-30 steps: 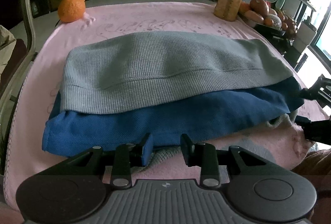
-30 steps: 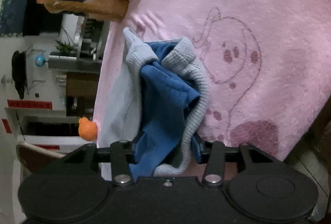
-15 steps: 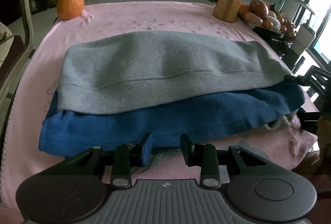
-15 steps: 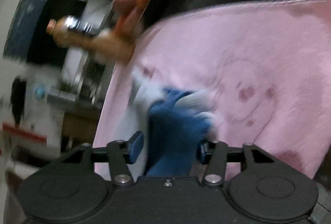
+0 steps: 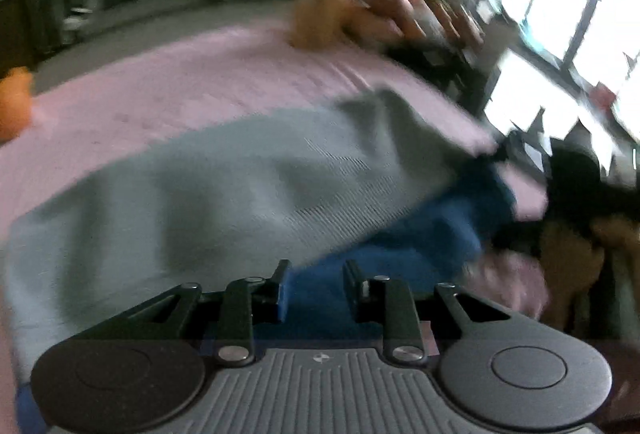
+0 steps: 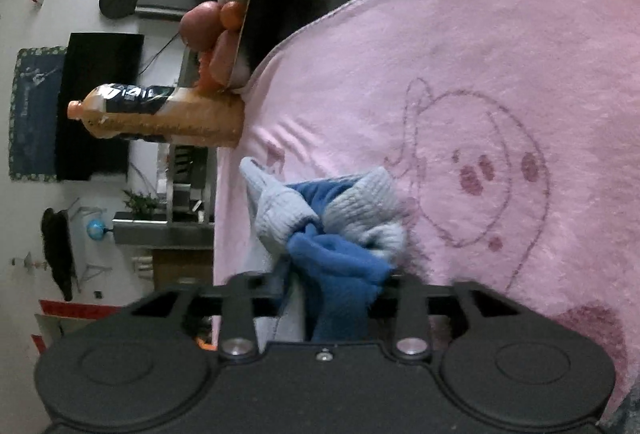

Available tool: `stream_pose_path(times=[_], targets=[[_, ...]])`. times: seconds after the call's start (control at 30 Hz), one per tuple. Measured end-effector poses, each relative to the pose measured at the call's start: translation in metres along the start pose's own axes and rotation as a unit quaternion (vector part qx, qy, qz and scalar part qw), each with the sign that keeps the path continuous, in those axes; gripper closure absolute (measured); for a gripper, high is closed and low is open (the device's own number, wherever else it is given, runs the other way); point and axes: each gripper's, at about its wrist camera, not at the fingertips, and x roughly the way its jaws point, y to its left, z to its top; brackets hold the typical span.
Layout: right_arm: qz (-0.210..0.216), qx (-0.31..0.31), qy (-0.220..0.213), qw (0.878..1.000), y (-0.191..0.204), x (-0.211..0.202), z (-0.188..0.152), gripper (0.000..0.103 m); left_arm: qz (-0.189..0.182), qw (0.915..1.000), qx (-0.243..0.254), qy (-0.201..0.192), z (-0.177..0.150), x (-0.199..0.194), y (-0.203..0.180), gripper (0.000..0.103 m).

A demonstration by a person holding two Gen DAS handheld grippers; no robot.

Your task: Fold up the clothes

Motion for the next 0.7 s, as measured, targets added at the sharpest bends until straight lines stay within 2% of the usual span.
stream_pose_path(times=[0.03,0.1,0.13,0.17,0.2,0.33,0.4,0.43,0.53,0.7], targets=[[-0.003,-0.01,0.002,1.0,0.003,0.001,0.0,0.053,0.001,0.9997,0.017,0.017,-0.002,0.01,-0.006,0.071],[-0.016,-0.042,0.002,0.999,0.01,0.003,-0.002,0.054,0.01,0.9994,0.033,0.005,-0.008,0.014,-0.012,0.071],[-0.026,-0.058,-0.002,0.998,0.013,0.003,-0.004,0.069,0.01,0.9995,0.031,0.002,-0.01,0.014,-0.012,0.071],[-0.039,-0.076,-0.006,0.996,0.016,0.004,-0.006,0.079,0.01,0.9995,0.028,0.002,-0.01,0.014,-0.012,0.071],[-0.052,-0.094,-0.011,0.994,0.019,0.005,-0.009,0.084,0.008,0.9996,0.026,0.003,-0.01,0.014,-0.011,0.071],[-0.1,-0.153,-0.028,0.983,0.041,0.003,-0.02,0.09,0.016,0.9994,0.027,0.016,-0.006,0.013,-0.016,0.071],[-0.119,-0.179,-0.037,0.976,0.058,-0.003,-0.028,0.091,0.006,0.9995,0.017,0.028,-0.007,0.002,-0.017,0.075],[-0.128,-0.199,-0.042,0.971,0.068,-0.006,-0.036,0.091,0.0,0.9994,0.011,0.034,-0.007,-0.005,-0.017,0.075],[-0.152,-0.268,-0.061,0.95,0.101,-0.012,-0.062,0.091,-0.058,0.9968,-0.047,0.03,-0.02,-0.047,-0.006,0.074],[-0.19,-0.377,-0.091,0.902,0.154,-0.022,-0.105,0.091,-0.057,0.9933,-0.095,-0.031,-0.064,-0.117,0.044,0.074]])
